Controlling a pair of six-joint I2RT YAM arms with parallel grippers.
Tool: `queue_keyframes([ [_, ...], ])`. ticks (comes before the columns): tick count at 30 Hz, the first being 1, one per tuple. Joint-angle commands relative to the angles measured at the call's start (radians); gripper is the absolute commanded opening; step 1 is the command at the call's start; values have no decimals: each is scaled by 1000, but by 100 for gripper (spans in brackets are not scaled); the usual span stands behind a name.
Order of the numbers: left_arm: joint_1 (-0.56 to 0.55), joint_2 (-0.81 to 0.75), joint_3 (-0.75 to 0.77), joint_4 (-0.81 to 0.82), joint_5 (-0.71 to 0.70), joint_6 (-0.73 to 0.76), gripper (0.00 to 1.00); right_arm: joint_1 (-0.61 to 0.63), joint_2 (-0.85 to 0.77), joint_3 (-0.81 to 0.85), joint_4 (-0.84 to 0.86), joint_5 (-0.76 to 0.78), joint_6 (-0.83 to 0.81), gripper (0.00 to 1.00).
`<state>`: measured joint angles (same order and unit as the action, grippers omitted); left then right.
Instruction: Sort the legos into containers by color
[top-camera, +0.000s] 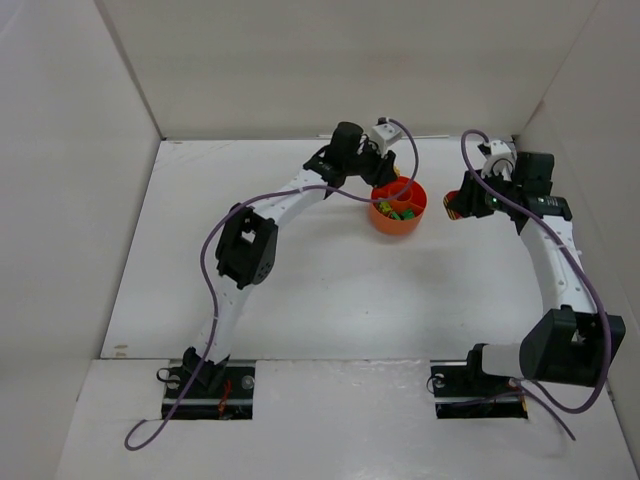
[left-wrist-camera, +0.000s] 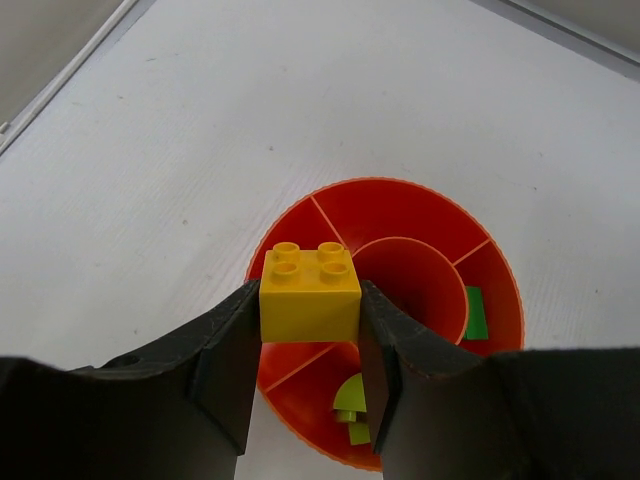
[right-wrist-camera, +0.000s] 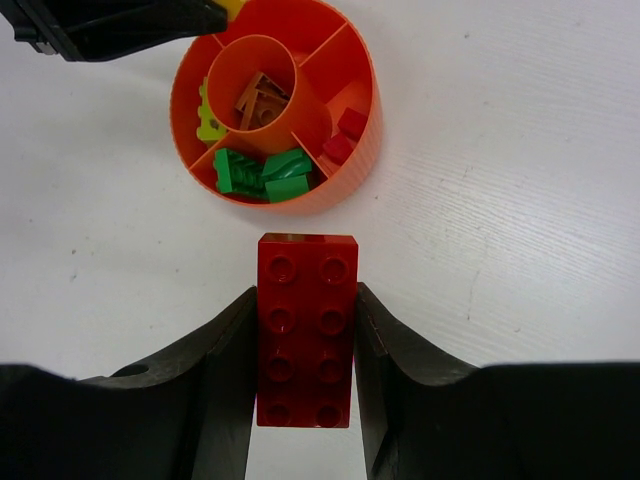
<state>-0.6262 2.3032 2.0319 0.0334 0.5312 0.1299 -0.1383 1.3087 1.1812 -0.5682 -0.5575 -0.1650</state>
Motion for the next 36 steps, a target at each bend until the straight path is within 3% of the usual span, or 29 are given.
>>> queue_keyframes([
  [1,5,-2,50,53,35,-23,37,-9,7,52,8,-19,-19,6],
  [13,5,28,70,63,35,-42,43,-9,8,52,8,-19,-19,7],
  [19,5,28,70,54,35,-42,62,-9,8,52,8,-32,-19,7],
  [32,5,7,70,45,58,-52,67,-9,17,52,8,-42,-28,7],
  [36,16,-66,70,26,115,-52,78,-9,-5,52,53,-105,-28,7],
])
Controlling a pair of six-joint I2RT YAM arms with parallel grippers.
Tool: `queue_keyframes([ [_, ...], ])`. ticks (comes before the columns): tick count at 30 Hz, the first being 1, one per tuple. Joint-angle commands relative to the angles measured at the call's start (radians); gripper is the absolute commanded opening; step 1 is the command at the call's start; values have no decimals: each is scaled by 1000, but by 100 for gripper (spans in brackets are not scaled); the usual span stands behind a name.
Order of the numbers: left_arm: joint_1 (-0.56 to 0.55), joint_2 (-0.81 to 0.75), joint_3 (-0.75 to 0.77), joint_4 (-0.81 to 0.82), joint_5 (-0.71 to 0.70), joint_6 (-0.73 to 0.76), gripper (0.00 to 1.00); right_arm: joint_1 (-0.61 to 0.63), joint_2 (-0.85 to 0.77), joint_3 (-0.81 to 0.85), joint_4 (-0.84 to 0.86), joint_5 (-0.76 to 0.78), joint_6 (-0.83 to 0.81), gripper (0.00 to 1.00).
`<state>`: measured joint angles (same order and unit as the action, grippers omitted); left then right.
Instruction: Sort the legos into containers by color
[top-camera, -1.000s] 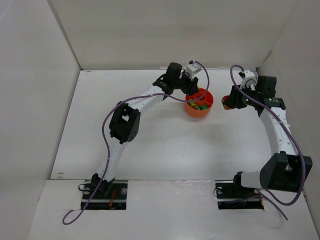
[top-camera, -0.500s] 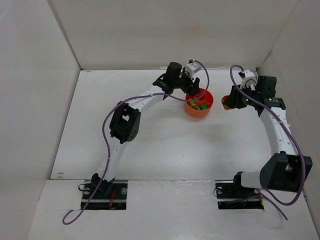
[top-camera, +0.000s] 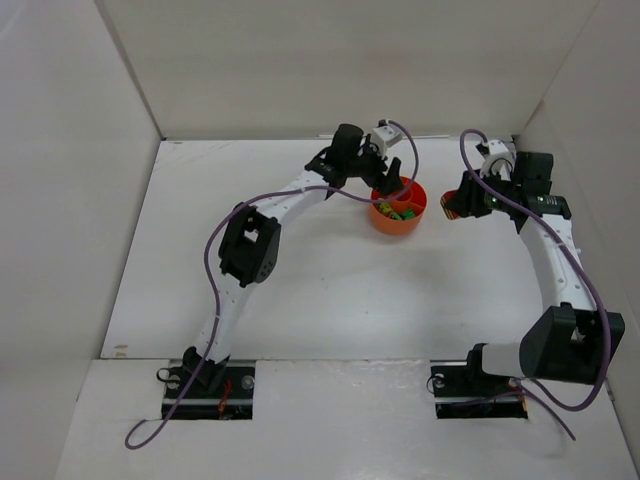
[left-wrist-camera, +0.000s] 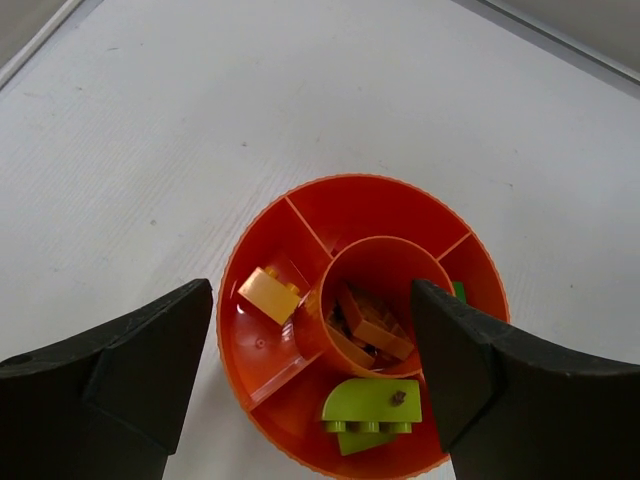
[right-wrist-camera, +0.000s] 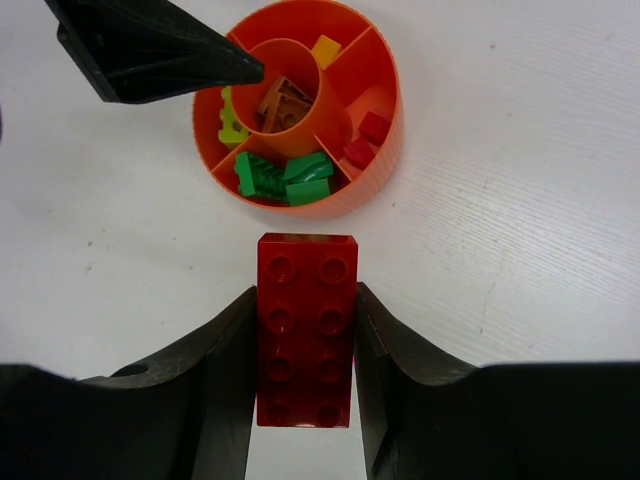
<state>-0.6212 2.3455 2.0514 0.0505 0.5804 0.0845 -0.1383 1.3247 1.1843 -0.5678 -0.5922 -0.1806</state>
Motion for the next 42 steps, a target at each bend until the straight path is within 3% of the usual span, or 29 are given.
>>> queue_keyframes([
  [1,20,-126,41,-4,76,-6,78,-9,-21,49,66,-116,-13,7],
  [3,20,-173,14,-23,110,3,79,-9,-30,26,115,-191,-22,7],
  [8,29,-423,-275,58,247,27,80,-9,-39,-23,238,-502,-2,7],
  [12,50,-621,-557,254,422,-35,84,-9,-50,-70,391,-644,93,7],
  [13,51,-653,-609,372,465,-89,86,2,-50,-71,391,-662,93,7],
  [15,51,-719,-714,457,559,-138,88,28,-61,-71,391,-719,75,7],
  [23,11,-732,-720,471,599,-201,86,224,-133,-40,391,-730,40,7],
  [32,-8,-776,-747,471,587,-210,77,295,-133,-40,391,-690,14,7],
  [39,-8,-767,-748,471,578,-242,68,328,-174,-49,401,-667,-46,7],
  [42,-8,-758,-738,471,590,-242,56,352,-186,-49,401,-620,-56,8],
])
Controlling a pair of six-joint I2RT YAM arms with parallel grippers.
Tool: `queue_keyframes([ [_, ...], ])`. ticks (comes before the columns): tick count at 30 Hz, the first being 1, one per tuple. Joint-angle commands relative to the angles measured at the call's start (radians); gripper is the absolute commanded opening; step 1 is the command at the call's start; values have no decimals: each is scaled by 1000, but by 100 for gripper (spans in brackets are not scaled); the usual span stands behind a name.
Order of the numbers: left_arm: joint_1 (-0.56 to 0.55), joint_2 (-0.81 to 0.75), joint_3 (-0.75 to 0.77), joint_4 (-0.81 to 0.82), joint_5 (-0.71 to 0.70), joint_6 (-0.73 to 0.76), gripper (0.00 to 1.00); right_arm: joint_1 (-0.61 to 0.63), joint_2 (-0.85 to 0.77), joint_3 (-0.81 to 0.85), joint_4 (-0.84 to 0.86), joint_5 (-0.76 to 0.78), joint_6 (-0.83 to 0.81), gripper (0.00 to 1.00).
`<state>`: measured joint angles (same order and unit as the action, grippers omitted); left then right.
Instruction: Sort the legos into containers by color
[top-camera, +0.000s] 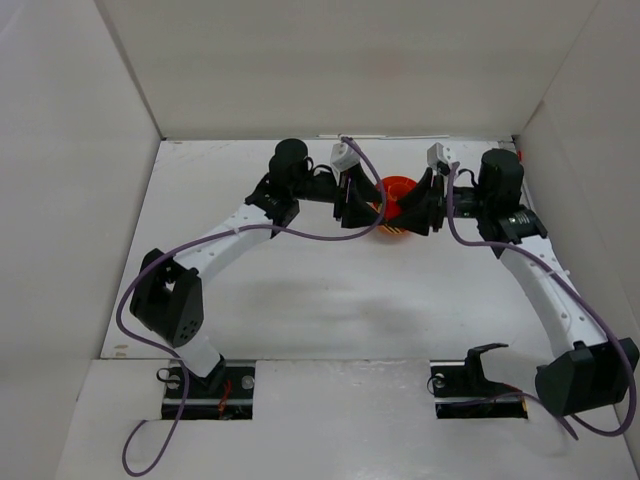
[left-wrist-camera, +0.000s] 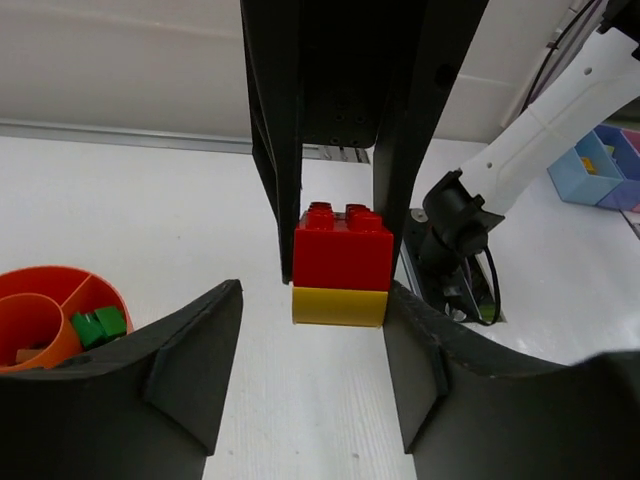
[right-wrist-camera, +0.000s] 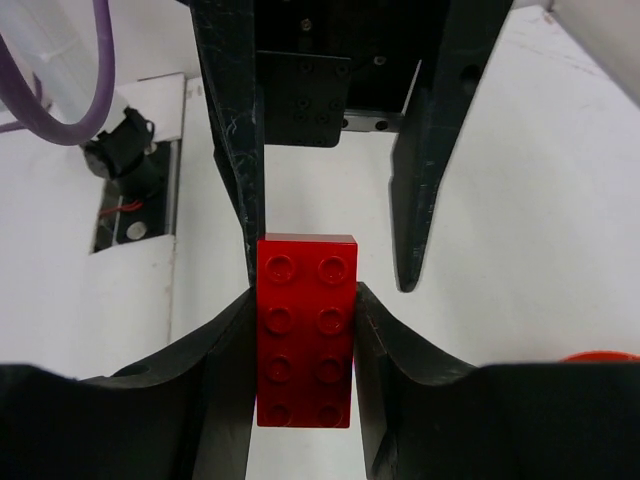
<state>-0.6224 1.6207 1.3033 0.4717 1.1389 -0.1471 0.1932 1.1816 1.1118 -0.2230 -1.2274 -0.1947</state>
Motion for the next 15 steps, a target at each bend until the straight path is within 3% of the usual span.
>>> queue_keyframes([
  [1,-7,-33,10,50,32,-11,52,20,-53,23,56,28,-41,8],
  [5,-7,-33,10,50,41,-11,37,20,-53,23,56,65,-41,8],
  [15,-16,-33,10,50,50,-11,14,38,-42,42,86,13,-23,12],
])
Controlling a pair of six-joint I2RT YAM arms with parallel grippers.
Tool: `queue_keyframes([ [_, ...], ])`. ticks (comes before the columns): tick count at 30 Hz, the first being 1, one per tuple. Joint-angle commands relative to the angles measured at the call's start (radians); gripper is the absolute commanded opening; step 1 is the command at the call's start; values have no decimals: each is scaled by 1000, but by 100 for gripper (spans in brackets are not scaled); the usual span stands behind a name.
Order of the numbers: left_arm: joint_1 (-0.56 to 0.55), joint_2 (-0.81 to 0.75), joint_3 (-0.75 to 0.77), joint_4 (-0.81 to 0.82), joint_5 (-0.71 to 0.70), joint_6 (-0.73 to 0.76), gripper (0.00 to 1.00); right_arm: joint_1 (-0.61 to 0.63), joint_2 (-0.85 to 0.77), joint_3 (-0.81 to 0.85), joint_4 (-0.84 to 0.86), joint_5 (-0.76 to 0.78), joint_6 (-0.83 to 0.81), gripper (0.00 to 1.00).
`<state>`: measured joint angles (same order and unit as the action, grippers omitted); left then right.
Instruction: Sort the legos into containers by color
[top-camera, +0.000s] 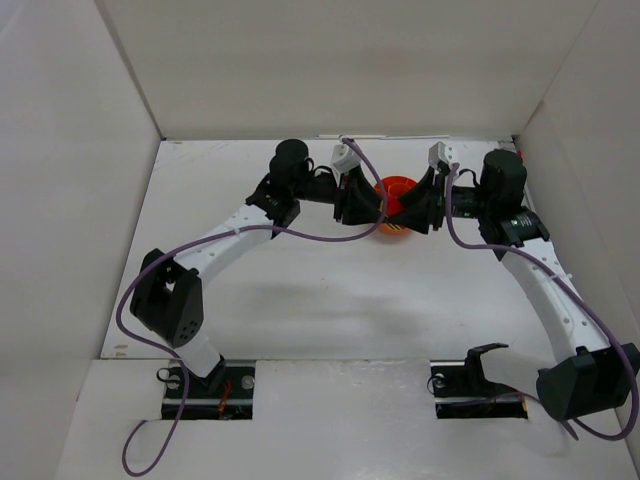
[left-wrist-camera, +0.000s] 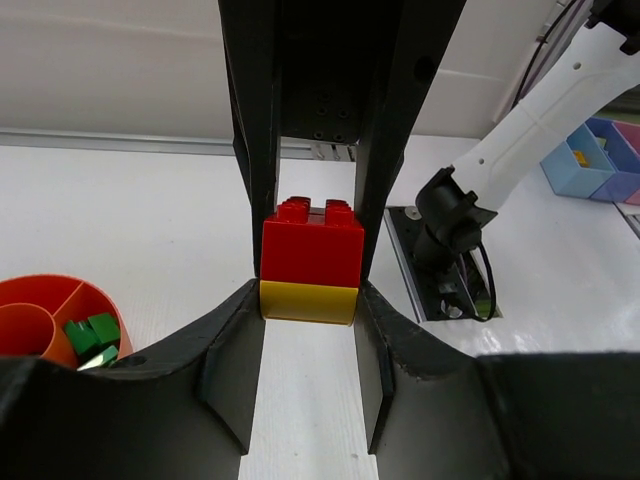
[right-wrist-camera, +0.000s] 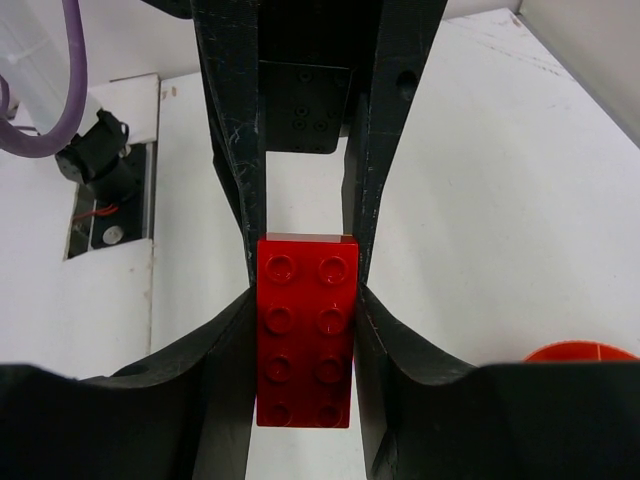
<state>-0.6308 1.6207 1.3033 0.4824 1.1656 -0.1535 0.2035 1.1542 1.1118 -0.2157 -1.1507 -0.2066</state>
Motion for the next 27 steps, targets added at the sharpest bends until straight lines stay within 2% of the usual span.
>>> queue_keyframes([
  [1,-7,-33,10,39,23,-4,12,37,-14,42,79,-76,-20,15],
  [2,-7,-33,10,71,23,-27,5,37,-14,42,79,-89,-20,15],
  [4,-7,-24,10,82,23,-37,0,37,-5,42,79,-112,-20,19],
  [11,-7,-15,10,91,23,-57,0,37,-14,33,79,-147,-30,30],
  [18,-7,-15,10,91,-7,-76,0,16,-24,43,79,-156,-18,35],
  [22,-7,-15,10,91,-27,-98,0,16,-14,54,79,-167,-8,44],
  [24,-7,-15,20,91,-27,-109,0,7,-14,63,79,-167,-8,46],
  [25,-7,-4,21,91,-27,-109,0,7,-14,63,79,-167,5,51],
  [27,-7,7,31,91,-27,-120,0,-7,-5,72,79,-167,15,51],
])
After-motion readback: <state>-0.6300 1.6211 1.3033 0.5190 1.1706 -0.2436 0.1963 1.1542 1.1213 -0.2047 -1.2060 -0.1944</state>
